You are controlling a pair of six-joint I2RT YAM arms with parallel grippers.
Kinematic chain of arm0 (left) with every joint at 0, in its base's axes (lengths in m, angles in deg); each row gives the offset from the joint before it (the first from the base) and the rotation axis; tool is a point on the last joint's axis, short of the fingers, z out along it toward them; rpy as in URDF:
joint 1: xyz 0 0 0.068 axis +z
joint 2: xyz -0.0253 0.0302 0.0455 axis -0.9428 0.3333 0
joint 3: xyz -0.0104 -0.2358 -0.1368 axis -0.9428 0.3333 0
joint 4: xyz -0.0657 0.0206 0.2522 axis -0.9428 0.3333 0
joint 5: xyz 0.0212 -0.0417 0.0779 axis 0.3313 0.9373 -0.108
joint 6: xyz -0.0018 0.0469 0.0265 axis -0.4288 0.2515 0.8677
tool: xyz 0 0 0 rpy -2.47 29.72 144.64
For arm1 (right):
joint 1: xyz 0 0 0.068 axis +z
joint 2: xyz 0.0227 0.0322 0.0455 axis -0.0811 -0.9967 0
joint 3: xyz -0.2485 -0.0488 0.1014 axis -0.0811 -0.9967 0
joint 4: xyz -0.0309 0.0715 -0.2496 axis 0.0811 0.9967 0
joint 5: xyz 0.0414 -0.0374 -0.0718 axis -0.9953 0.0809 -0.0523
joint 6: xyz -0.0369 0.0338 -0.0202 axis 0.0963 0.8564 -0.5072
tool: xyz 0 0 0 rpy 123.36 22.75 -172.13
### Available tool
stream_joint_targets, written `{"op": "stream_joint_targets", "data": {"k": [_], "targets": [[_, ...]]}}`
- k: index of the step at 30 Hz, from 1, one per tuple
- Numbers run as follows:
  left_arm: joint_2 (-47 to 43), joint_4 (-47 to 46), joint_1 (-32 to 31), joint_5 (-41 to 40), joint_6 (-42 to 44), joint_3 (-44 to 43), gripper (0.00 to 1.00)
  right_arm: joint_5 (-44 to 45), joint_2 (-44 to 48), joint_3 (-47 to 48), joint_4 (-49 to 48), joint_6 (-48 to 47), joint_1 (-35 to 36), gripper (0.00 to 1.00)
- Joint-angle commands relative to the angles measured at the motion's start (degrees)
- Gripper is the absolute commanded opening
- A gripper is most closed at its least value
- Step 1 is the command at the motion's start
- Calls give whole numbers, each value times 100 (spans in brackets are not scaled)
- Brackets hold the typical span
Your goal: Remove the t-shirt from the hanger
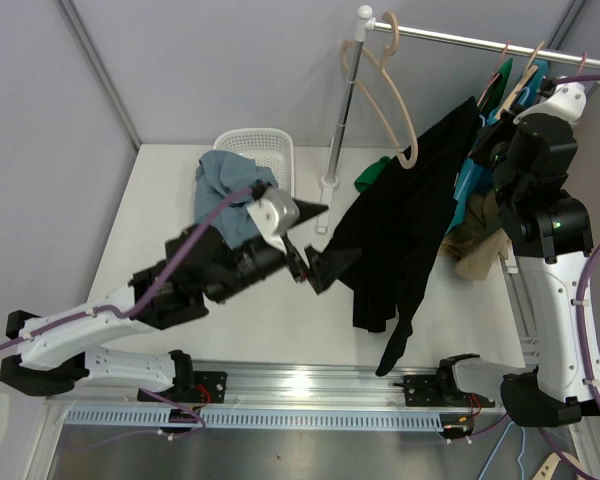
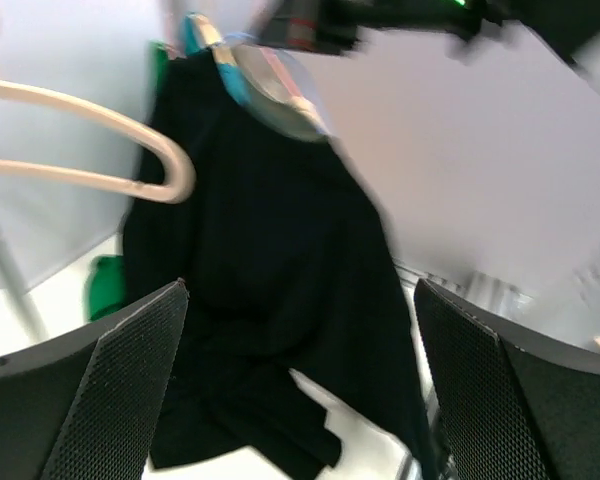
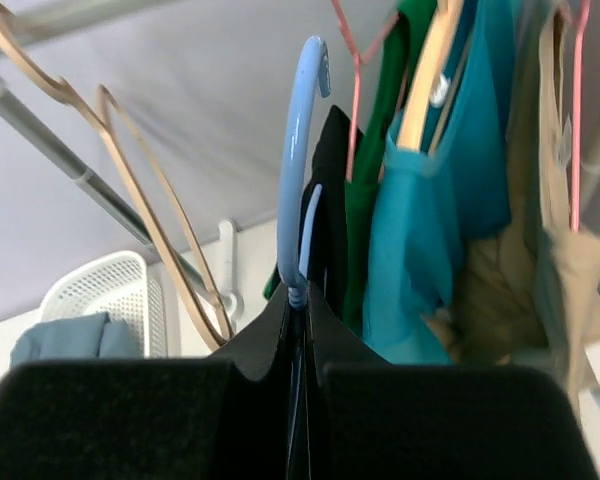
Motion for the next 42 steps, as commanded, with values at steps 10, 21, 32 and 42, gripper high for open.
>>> {"op": "stream_joint_targets", "data": {"k": [10, 21, 32, 42], "targets": [[-189, -3363, -1775, -160, 1288, 3112, 100, 584, 248, -88, 395, 873, 787, 0], [1446, -3646, -1538, -899, 1701, 2297, 99, 100, 186, 265, 563, 1023, 1165, 0], [2133, -2662, -562, 331, 611, 1461, 1, -23, 151, 291, 519, 971, 1271, 0], [1386, -2976, -2186, 359, 402, 2610, 1, 135, -331, 414, 238, 619, 1262, 0]]}}
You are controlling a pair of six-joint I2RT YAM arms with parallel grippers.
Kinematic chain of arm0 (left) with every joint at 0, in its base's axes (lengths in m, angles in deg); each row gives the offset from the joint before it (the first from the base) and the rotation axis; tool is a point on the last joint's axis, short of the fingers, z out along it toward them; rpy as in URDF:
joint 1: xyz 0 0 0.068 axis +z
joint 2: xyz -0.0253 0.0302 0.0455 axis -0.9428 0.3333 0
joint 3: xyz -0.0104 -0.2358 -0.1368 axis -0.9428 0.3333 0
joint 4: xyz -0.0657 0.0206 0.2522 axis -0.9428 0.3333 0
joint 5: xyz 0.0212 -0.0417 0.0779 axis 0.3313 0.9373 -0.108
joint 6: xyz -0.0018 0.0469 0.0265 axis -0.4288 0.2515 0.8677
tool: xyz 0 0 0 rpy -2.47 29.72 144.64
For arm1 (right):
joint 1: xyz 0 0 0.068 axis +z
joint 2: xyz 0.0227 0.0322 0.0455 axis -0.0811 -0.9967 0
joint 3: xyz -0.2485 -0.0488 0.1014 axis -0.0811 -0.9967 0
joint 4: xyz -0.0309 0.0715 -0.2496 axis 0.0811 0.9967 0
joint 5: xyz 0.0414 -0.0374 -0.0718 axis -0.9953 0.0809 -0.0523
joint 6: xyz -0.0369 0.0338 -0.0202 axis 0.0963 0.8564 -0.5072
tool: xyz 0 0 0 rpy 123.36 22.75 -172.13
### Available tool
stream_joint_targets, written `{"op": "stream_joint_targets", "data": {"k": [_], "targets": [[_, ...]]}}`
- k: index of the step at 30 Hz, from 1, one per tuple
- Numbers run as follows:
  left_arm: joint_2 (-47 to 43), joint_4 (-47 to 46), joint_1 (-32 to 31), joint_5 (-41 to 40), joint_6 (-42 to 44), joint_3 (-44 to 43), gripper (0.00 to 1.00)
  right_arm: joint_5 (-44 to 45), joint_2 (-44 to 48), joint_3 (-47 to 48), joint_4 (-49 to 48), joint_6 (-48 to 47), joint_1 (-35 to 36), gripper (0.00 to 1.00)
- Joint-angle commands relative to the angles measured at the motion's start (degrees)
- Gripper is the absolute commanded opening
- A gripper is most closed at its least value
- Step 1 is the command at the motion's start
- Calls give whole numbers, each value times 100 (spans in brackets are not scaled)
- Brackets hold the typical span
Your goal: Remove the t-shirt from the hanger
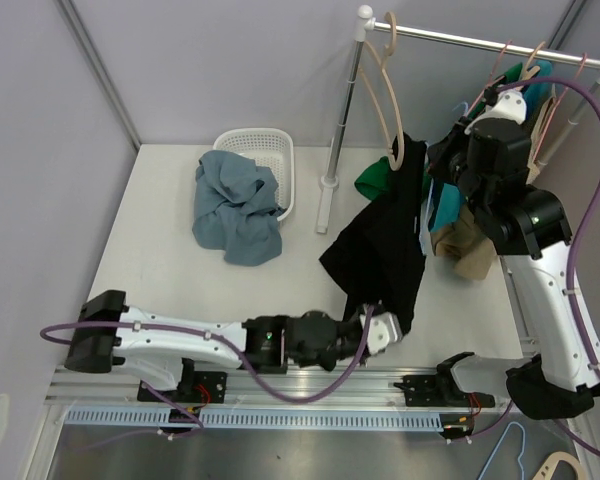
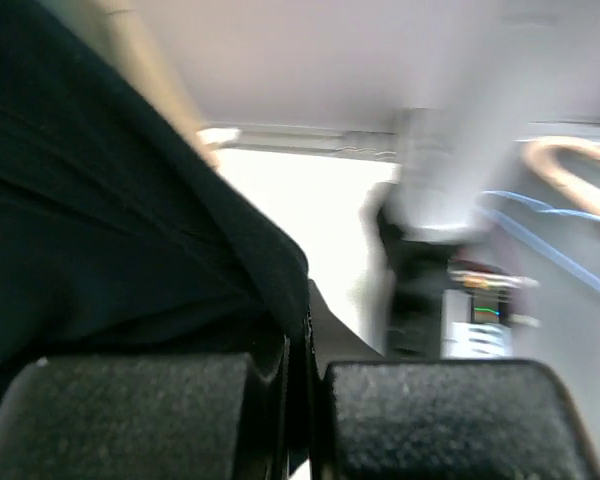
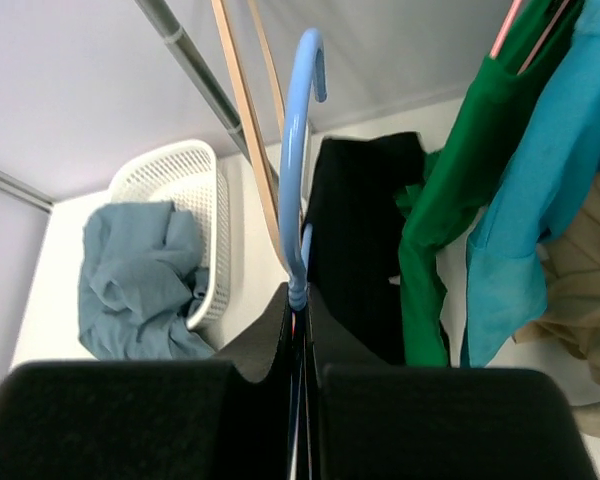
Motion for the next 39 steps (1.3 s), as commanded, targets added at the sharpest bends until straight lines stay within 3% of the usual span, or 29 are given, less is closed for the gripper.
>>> {"op": "stream_joint_targets", "data": {"k": [1, 4, 10, 13, 15, 17, 23, 27, 31, 35, 37, 39], "targets": [[-339, -593, -743, 319, -491, 424, 1, 111, -170, 344, -600, -155, 5, 0], [-41, -1054, -999, 689, -1045, 829, 1, 94, -311, 484, -521, -155, -12, 0], [347, -818, -885, 216, -1187, 847, 1, -108, -232, 625, -110, -164, -12, 0], [338, 174, -307, -250, -1581, 329, 1, -345, -285, 1019, 600, -190, -12, 0], [285, 797, 449, -138, -2036, -30, 1, -459, -302, 1205, 1024, -190, -12, 0], [137, 1002, 1228, 239, -2293, -128, 1, -478, -302, 1363, 1578, -225, -12, 0], [82, 1722, 2357, 65, -2680, -761, 1, -600, -223, 1224, 2458, -427, -12, 0], [538, 2724, 2911, 494, -3066, -1795, 1, -627, 109, 742, 2197, -533, -12, 0], [786, 3007, 3351, 1084, -3278, -1948, 1, -443, 611, 432, 1653, -646, -4, 0], [462, 2936, 3352, 1146, -3121, -1798, 1, 74, 691, 406, 1098, -849, -3, 0], [295, 3120, 3360, 1584, -2946, -1930, 1, 242, 429, 641, 1000, -902, -12, 0], [338, 4116, 3352, 1691, -2708, -2781, 1, 322, 200, 818, 834, -911, -3, 0]]}}
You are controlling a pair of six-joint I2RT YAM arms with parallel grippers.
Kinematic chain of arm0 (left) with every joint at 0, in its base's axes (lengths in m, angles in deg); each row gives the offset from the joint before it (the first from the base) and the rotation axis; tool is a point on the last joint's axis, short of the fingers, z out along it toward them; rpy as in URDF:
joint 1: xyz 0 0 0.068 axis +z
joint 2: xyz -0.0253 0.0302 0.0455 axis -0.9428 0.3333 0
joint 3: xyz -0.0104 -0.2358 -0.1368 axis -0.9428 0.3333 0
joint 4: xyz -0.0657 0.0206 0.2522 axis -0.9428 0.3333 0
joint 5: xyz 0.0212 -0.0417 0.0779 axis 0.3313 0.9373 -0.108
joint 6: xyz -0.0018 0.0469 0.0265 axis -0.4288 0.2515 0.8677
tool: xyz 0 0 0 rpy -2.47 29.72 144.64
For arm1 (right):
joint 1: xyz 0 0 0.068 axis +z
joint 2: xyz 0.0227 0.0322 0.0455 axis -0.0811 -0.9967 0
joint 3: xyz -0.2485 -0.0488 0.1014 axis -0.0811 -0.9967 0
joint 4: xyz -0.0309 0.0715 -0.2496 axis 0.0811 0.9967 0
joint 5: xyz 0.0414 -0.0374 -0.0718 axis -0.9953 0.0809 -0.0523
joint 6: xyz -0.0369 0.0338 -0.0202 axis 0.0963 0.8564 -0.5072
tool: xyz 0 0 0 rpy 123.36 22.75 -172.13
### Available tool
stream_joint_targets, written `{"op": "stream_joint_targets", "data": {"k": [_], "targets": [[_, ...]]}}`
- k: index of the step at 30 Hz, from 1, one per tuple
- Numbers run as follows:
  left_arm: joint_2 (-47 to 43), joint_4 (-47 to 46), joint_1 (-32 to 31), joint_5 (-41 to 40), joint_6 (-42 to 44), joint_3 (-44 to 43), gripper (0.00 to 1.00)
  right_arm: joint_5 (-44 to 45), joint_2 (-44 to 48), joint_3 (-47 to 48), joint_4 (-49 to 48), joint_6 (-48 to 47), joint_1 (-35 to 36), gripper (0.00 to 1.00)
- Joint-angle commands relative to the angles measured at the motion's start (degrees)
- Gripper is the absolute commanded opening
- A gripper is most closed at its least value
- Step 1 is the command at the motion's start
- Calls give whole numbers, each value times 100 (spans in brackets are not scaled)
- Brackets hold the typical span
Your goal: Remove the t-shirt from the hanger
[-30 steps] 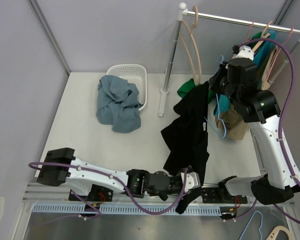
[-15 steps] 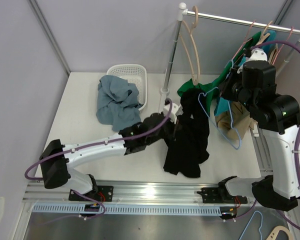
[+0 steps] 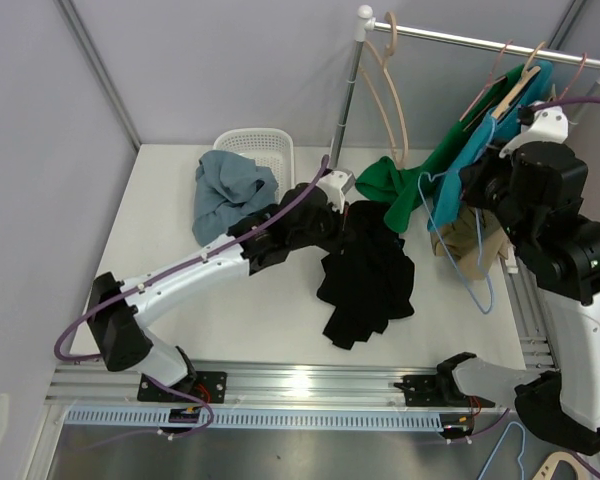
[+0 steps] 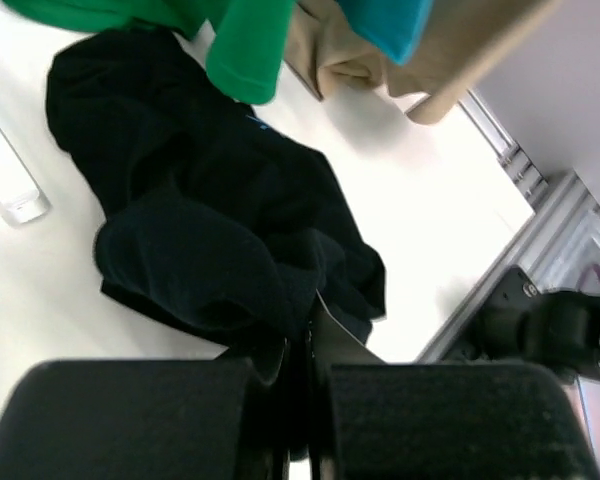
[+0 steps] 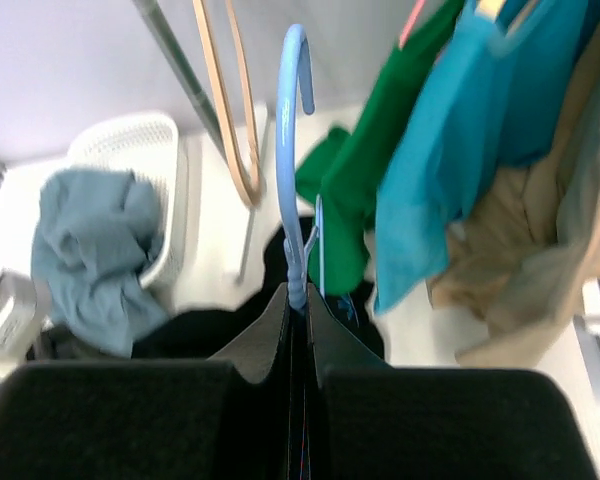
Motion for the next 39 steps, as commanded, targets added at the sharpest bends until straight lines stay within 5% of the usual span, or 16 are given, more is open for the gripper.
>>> {"op": "stream_joint_targets", "data": {"k": [1, 7, 10, 11, 13, 18, 25, 33, 35, 39], "targets": [[-314, 1055, -19, 382, 291, -1062, 1, 305, -491, 285, -773, -218, -10, 0], [-612, 2313, 296, -7, 660, -2513, 1, 190, -1002, 399, -1617, -227, -62, 0], [-262, 3215, 840, 406, 731, -3829, 1, 190, -1371, 882, -1723, -253, -89, 0], [44, 3403, 982, 486, 792, -4851, 1, 225, -1563, 1144, -1758, -279, -89, 0], [292, 3589, 1385, 495, 828, -5360, 1, 295, -1775, 1409, -1846, -410, -89, 0], [687, 2133, 2484, 1224, 626, -5854, 1, 551, -2022, 1386, -2704, -596, -203, 0], [1179, -555, 3549, 1005, 634, -5793, 1, -187, -2382, 1165, -3823, -587, -686, 0], [2401, -3545, 3733, -6, 2479, -6784, 1, -1268, -3304, 1471, -4871, -631, -1275, 0], [2787, -3468, 3944, 292, 1999, -7461, 1, -1444, -3550, 1717, -4809, -640, -1363, 0], [3429, -4118, 4602, 83, 1287, -7340, 1, -1673, -3867, 1727, -5168, -710, -1390, 0]]}}
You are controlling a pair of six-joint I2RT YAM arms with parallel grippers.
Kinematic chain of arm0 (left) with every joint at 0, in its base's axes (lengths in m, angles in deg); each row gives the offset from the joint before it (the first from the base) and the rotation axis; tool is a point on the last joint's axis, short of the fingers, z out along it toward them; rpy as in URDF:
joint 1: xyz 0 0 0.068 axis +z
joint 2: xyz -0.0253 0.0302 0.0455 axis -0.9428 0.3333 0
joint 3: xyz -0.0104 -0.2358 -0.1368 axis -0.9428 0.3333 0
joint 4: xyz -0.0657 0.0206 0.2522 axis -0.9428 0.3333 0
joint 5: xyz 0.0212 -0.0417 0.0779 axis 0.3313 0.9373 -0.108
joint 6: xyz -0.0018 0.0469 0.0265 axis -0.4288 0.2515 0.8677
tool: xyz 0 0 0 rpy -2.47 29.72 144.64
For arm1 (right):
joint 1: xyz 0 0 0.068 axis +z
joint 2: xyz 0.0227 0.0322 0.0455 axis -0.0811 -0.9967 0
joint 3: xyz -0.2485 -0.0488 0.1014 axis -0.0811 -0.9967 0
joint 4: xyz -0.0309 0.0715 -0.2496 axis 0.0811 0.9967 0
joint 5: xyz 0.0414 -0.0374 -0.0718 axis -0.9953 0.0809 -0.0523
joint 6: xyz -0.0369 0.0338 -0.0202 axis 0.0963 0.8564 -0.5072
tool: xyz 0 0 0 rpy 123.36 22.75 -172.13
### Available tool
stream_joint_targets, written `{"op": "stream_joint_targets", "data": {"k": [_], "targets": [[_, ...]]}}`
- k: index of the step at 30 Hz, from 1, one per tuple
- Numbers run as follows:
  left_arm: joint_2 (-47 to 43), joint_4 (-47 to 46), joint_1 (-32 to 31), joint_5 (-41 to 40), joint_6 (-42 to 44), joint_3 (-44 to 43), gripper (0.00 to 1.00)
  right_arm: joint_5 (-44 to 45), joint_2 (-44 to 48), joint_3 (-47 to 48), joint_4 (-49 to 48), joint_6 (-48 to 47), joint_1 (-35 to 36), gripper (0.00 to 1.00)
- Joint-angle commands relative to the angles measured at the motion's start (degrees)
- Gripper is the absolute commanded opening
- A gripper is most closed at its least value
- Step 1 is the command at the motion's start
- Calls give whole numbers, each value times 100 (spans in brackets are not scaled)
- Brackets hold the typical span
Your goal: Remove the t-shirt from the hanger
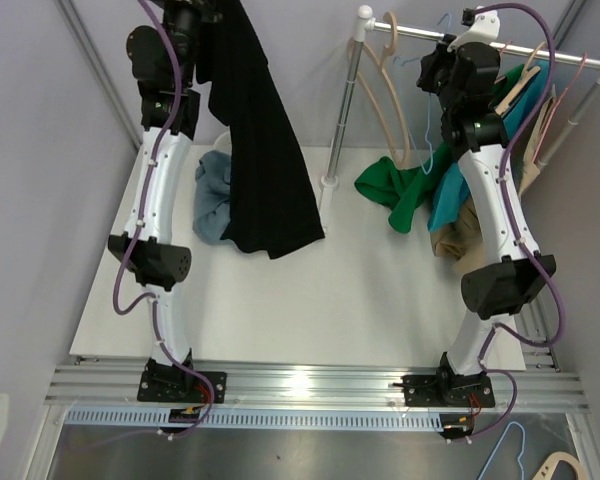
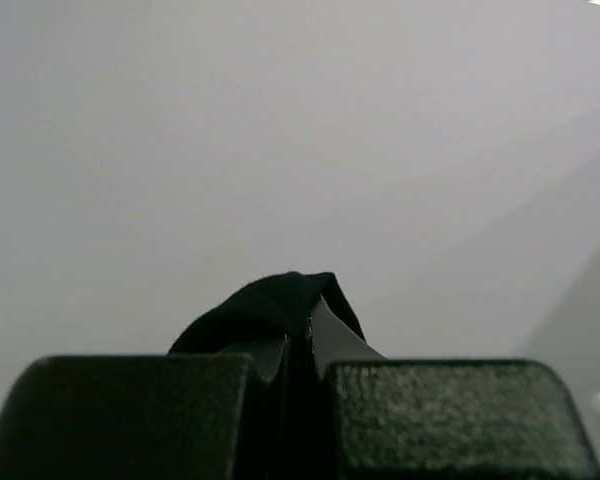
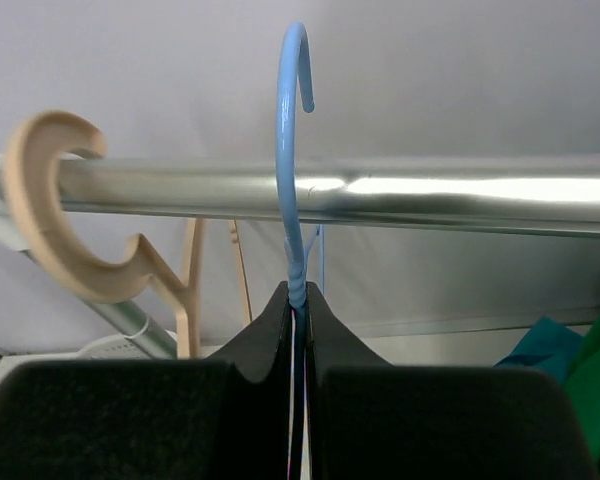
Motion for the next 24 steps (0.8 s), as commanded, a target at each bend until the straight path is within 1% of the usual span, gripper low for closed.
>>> {"op": "stream_joint_targets", "data": {"k": [1, 2, 3, 5, 6, 8, 9, 10, 11, 12, 14, 15, 17, 19, 20, 22, 24], "targets": [[342, -1301, 678, -237, -624, -278, 1, -405, -97, 291, -644, -151, -9, 0], [386, -1092, 758, -481, -696, -138, 1, -431, -133, 291, -714, -168, -17, 0], [387, -1029, 863, -561, -732, 55, 1, -458, -159, 282, -758, -195, -26, 0], [133, -1168, 908, -571, -934, 1263, 1, -528, -273, 308, -881, -212, -44, 0], [53, -1204, 908, -614, -995, 1530, 1, -641, -317, 326, -925, -212, -70, 0], [-70, -707, 899, -615, -1197, 1971, 1, -730, -423, 422, -961, -186, -88, 0], [-105, 54, 821, -711, -1311, 2016, 1, -783, -458, 466, -926, -177, -96, 0], [-158, 331, 768, -981, -1608, 2269, 1, -783, -484, 493, -926, -169, -88, 0], [-358, 508, 715, -1019, -1750, 2689, 1, -940, -485, 484, -926, -134, -96, 0], [-482, 553, 567, -1002, -1821, 2937, 1, -950, -493, 476, -926, -55, -96, 0], [-798, 545, 373, -1088, -1840, 3771, 1, -1003, -511, 493, -900, 42, -88, 0], [-878, 562, 180, -1185, -1840, 3931, 1, -1020, -520, 502, -882, 121, -88, 0], [-940, 939, 73, -1379, -1971, 4204, 1, -1056, -555, 519, -803, 157, -70, 0], [-888, 1351, 73, -1292, -2347, 4275, 1, -1047, -564, 519, -733, 148, -53, 0], [-853, 1658, 64, -1179, -2419, 4258, 1, -1073, -590, 528, -645, 139, -26, 0], [-826, 1845, 64, -1046, -2490, 4354, 1, -1091, -581, 485, -566, 26, 18, 0], [-1070, 1898, 38, -975, -2647, 4844, 1, -1012, -511, 362, -478, -62, 132, 0]]}}
